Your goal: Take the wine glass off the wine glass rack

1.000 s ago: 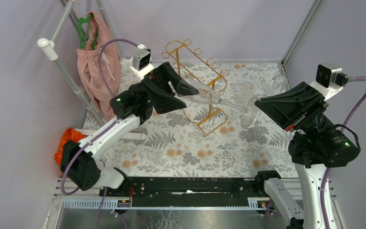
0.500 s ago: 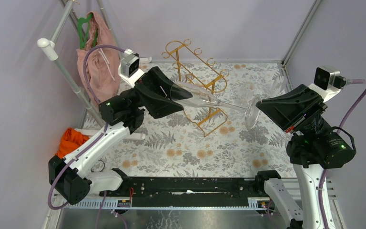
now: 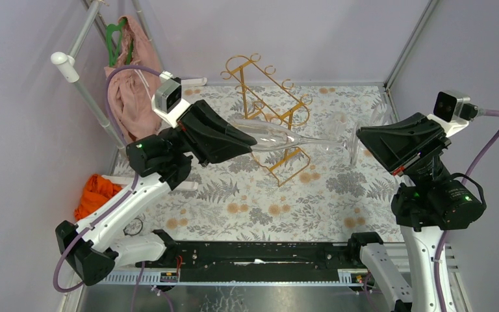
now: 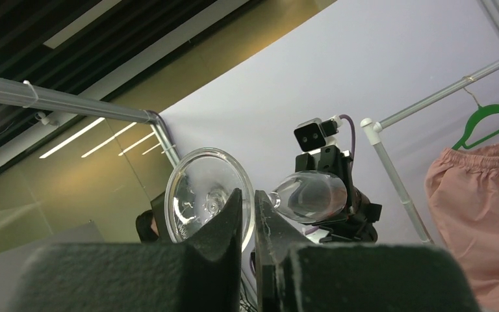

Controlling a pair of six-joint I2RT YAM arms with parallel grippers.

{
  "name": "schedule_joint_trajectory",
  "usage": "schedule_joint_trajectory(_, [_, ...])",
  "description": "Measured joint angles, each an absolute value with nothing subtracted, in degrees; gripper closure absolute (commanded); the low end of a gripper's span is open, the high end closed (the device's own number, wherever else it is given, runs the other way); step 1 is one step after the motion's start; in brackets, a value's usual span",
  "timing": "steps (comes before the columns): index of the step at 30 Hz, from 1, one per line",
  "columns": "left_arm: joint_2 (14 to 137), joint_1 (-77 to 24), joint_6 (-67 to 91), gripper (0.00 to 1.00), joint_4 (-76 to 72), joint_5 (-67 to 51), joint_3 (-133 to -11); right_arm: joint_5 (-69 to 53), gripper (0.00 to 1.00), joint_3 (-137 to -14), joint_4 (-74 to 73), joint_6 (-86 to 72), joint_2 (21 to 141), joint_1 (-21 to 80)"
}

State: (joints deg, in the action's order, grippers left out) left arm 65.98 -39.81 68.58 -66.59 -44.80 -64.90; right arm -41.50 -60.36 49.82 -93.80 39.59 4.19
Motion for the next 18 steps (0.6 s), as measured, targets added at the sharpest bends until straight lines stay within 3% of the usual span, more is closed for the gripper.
schedule_joint_trajectory(6, [66.06, -40.14, 66.92, 1.0, -65.52, -44.21, -64.9, -40.23, 1.0, -60.36, 48.05, -92.62, 39.29, 4.05])
schedule_joint_trajectory(14, [65.14, -40.47, 65.43, 1.0, -62.89, -43.0, -64.88, -38.92, 0.91, -60.82, 43.68, -90.21, 38.41, 3.97])
schedule_joint_trajectory(18, [64.4, -40.47, 64.82, 1.0, -61.84, -42.83, -64.79, -38.94, 0.72, -61.23, 42.26, -89.23, 38.3, 3.97])
